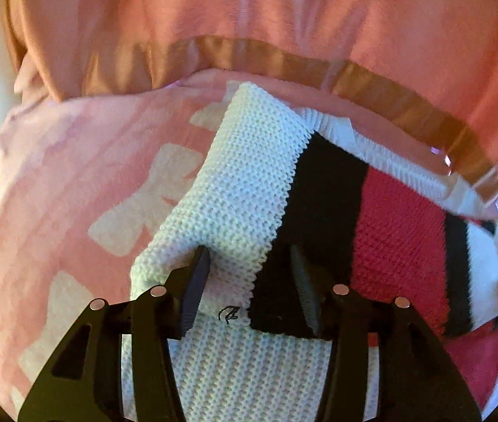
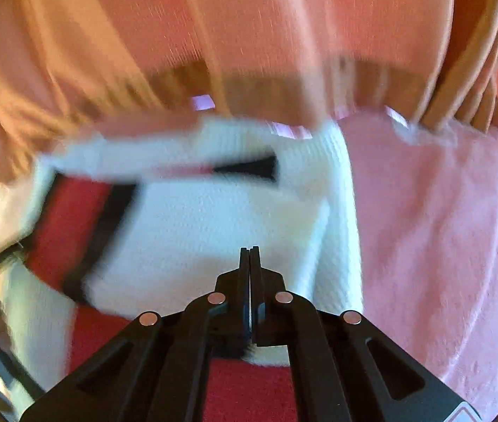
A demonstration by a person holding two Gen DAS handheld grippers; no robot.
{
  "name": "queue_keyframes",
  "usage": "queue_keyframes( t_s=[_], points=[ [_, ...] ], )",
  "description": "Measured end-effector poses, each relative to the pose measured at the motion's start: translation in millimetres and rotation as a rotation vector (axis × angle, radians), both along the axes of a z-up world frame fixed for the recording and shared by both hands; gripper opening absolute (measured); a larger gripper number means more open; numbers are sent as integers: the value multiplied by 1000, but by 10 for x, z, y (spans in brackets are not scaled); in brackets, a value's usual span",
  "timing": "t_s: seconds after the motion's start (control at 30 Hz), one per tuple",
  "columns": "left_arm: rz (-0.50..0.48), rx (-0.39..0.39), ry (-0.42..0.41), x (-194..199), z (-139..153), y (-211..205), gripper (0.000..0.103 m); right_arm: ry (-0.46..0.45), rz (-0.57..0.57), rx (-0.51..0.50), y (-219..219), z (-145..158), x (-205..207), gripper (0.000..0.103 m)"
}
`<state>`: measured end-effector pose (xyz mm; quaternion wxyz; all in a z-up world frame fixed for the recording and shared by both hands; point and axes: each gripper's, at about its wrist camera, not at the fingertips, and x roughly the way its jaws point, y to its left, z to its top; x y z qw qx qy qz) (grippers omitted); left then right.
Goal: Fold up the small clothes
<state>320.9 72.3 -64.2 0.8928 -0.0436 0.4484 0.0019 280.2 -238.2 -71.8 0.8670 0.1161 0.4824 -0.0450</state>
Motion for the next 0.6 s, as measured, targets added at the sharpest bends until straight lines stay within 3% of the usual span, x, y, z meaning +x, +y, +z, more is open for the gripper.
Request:
queue_keyframes(
  t_s=[0.07,0.27,0.43,0.5,0.57,0.6],
  points=[
    [16,-8,-12,-35,41,18,47,12,-33,52,-78,78,-41,0],
    [-11,-20,-75,-392,396,119,46,-123,-48,33,-4,764,-570,2],
    [-53,-112,-71,-883,613,361,49,-119,-70,59,91,801,-1337,8],
    [-74,-100,-87,-1169,630,429,56,-102,-81,51,136,720,-1627,18],
    [-83,-84,-95,-1441,619,479,61,-96,-84,47,161,646,-1917,38],
    [-87,-79,-98,-1628,598,526,63,-96,-83,43,185,604,-2077,40]
  ],
)
